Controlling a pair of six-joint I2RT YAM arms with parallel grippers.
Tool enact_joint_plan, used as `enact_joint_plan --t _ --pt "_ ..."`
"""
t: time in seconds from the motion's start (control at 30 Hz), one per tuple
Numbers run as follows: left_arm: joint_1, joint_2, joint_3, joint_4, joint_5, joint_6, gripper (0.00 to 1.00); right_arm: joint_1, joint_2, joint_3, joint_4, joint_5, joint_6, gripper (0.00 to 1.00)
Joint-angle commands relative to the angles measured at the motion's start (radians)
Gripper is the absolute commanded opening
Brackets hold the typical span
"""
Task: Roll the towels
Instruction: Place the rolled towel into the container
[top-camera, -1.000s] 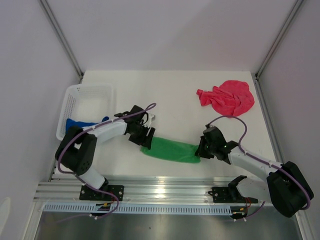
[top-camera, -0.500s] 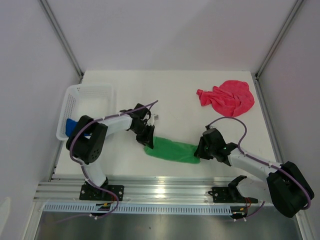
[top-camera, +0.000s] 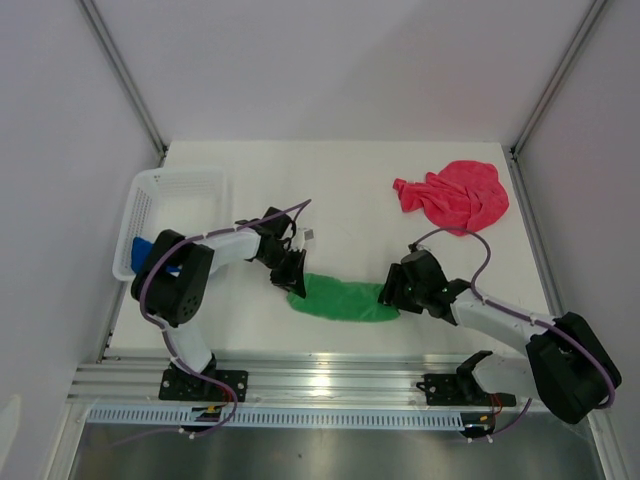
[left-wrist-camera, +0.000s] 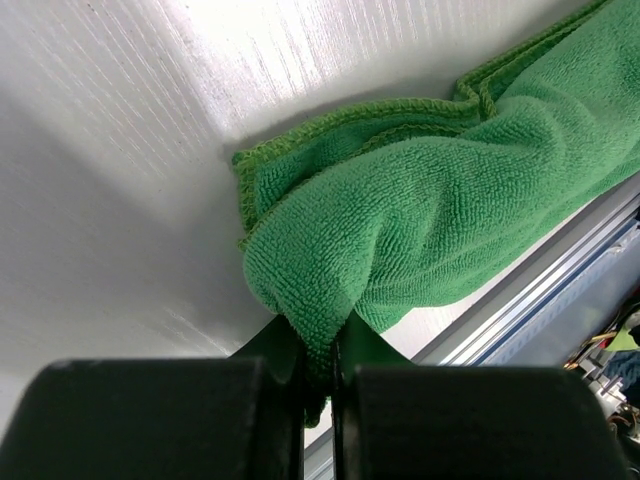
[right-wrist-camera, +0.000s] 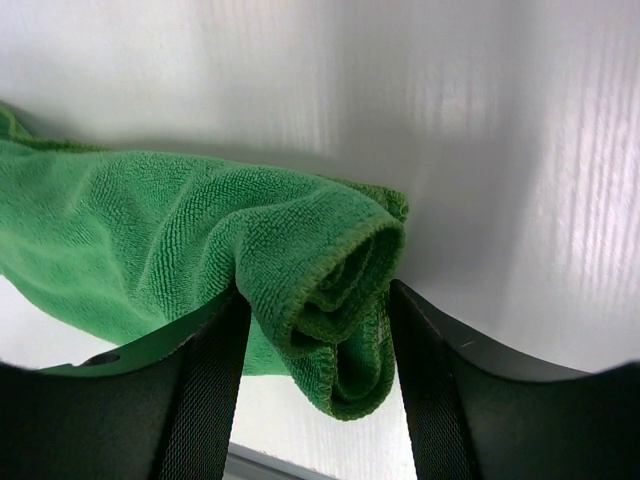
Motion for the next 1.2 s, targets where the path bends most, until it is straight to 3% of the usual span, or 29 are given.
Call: enact_joint_plan --t 0.0,0.07,0.1,0.17,0.2,0.33,0.57,1.0,1.17 --pt "0.011 -0.001 -0.025 -0.038 -0.064 0.039 0.01 -0.002 0.073 -0.021 -0.030 0.043 0.019 0.61" --pt "0.011 0.000 -0.019 -0.040 -0.064 0.045 0.01 -0.004 0.091 -0.038 0.031 0.008 0.009 0.61" --pt "0.013 0.003 -0.019 -0.043 -0.065 0.046 0.01 -0.010 0.108 -0.052 0.083 -0.001 0.008 0.56" --pt "0.019 0.003 -0.008 -0.046 -0.065 0.049 0.01 -0.014 0.123 -0.055 0.106 -0.043 0.006 0.39" --pt "0.031 0.000 -0.002 -0.051 -0.067 0.052 0.01 -0.016 0.131 -0.052 0.114 -0.044 0.003 0.22" --pt "0.072 -0.044 0.001 -0.051 -0.061 0.083 0.01 -0.020 0.098 -0.044 0.120 -0.052 -0.009 0.00" --pt "0.083 -0.104 0.007 -0.074 -0.120 0.180 0.01 0.006 0.044 0.063 0.103 -0.044 -0.015 0.00" --pt "0.229 -0.173 0.117 -0.173 -0.170 0.312 0.01 0.030 0.188 0.302 0.090 -0.066 -0.083 0.00" --pt "0.254 -0.238 0.226 -0.221 -0.203 0.333 0.01 0.038 0.283 0.457 0.093 -0.081 -0.104 0.00"
